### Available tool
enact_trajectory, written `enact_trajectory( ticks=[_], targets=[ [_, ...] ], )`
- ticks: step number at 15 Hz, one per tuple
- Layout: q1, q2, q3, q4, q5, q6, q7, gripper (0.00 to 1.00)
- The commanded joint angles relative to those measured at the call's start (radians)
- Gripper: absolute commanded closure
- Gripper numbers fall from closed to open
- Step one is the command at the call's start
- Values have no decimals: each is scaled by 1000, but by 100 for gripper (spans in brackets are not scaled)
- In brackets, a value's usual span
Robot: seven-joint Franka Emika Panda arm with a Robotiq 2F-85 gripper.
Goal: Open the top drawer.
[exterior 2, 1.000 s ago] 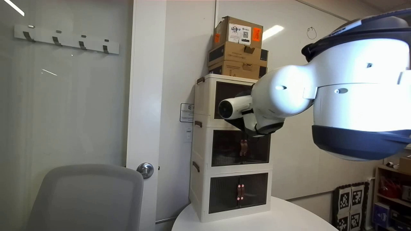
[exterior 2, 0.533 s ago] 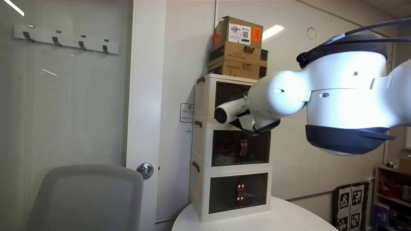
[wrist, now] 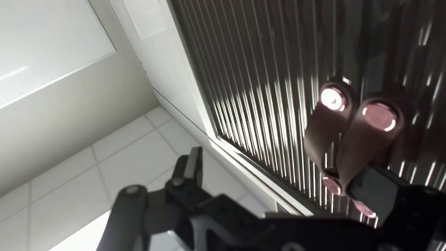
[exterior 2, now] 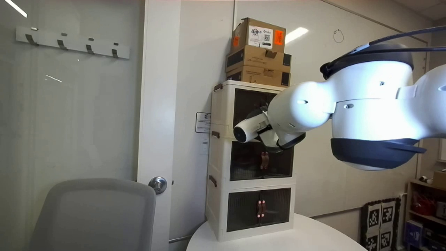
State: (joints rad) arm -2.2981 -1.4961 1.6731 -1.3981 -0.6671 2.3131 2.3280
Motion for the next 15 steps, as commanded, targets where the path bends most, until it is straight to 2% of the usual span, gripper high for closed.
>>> enact_trajectory(
  ticks=[1, 5, 11, 15],
  targets=[
    [24, 0, 10, -82, -46, -19, -7, 0],
    [105, 0, 14, -205, -131, 14, 35, 0],
    [283, 1, 10, -427, -239, 59, 126, 0],
    [387, 1, -28, -557, -255, 192, 277, 0]
  ],
)
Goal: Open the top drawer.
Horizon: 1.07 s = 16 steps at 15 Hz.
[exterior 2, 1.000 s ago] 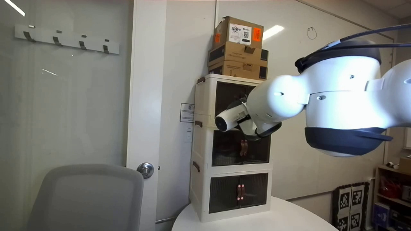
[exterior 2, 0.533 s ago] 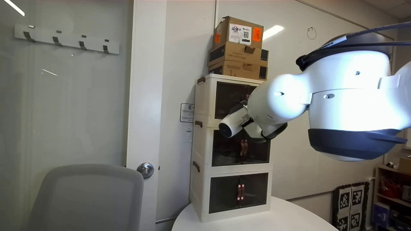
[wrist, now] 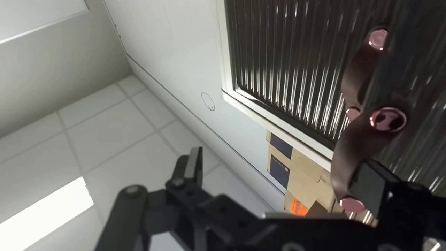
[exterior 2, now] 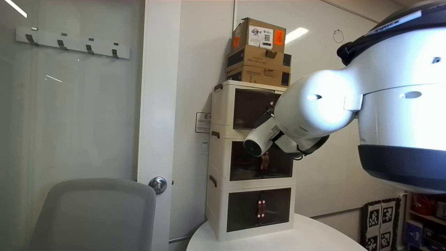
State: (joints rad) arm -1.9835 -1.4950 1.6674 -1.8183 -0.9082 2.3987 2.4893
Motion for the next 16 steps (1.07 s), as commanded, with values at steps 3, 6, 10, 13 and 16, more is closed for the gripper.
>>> enact_trajectory(
  ticks=[3, 6, 10, 13, 16],
  targets=[
    [132, 1, -71, -218, 7, 270, 196, 0],
    [173, 34, -111, -286, -29, 448, 265, 0],
    [216, 1, -196, -374, 33, 737, 242, 0],
    [233, 1, -243, -423, 5, 905, 267, 0],
    [244, 8, -279, -464, 25, 1037, 251, 0]
  ],
)
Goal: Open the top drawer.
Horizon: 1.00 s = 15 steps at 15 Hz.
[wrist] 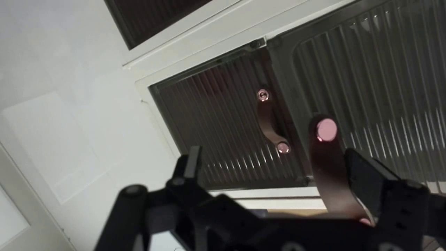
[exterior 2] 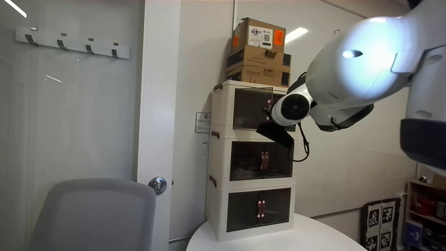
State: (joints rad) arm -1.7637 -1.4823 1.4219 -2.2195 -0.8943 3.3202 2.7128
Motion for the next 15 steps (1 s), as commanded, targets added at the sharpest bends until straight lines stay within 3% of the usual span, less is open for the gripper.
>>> enact_trajectory(
  ticks=[1, 7, 13, 14, 15],
  targets=[
    [25, -3, -43, -72, 17, 153, 24, 0],
    [-4, 54, -84, -92, 21, 399, -13, 0],
    [-40, 111, -105, -105, -4, 564, -29, 0],
    [-7, 265, -52, -132, 45, 492, -208, 0],
    [-63, 173, -100, -82, -72, 586, -71, 0]
  ],
)
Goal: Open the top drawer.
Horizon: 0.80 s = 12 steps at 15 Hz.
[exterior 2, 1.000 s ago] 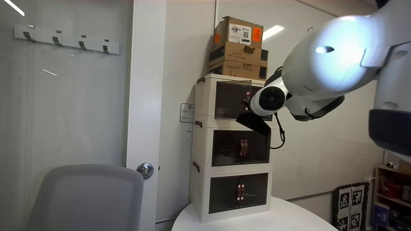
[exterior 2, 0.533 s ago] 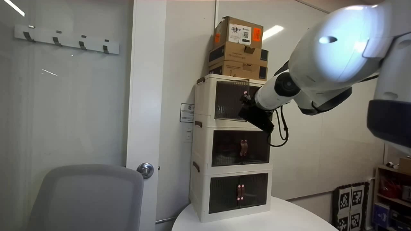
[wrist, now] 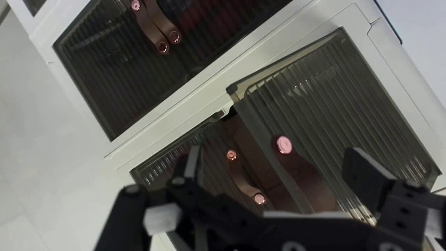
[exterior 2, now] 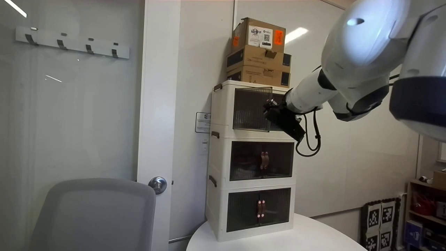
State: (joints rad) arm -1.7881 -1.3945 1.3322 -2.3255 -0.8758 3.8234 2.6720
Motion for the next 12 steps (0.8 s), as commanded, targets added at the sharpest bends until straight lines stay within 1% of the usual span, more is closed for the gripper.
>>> enact_trajectory(
  ticks=[1, 2, 4, 7, 11, 12],
  targets=[
    [-45, 118, -8, 35, -137, 79, -52, 0],
    [-58, 135, -17, 52, -201, 64, -41, 0],
    [-79, 129, -41, 88, -324, -13, -16, 0],
    [-103, 121, -70, 127, -458, -74, 5, 0],
    [-158, 129, -93, 177, -568, -110, 37, 0],
    [-174, 101, -104, 181, -541, -170, 72, 0]
  ],
)
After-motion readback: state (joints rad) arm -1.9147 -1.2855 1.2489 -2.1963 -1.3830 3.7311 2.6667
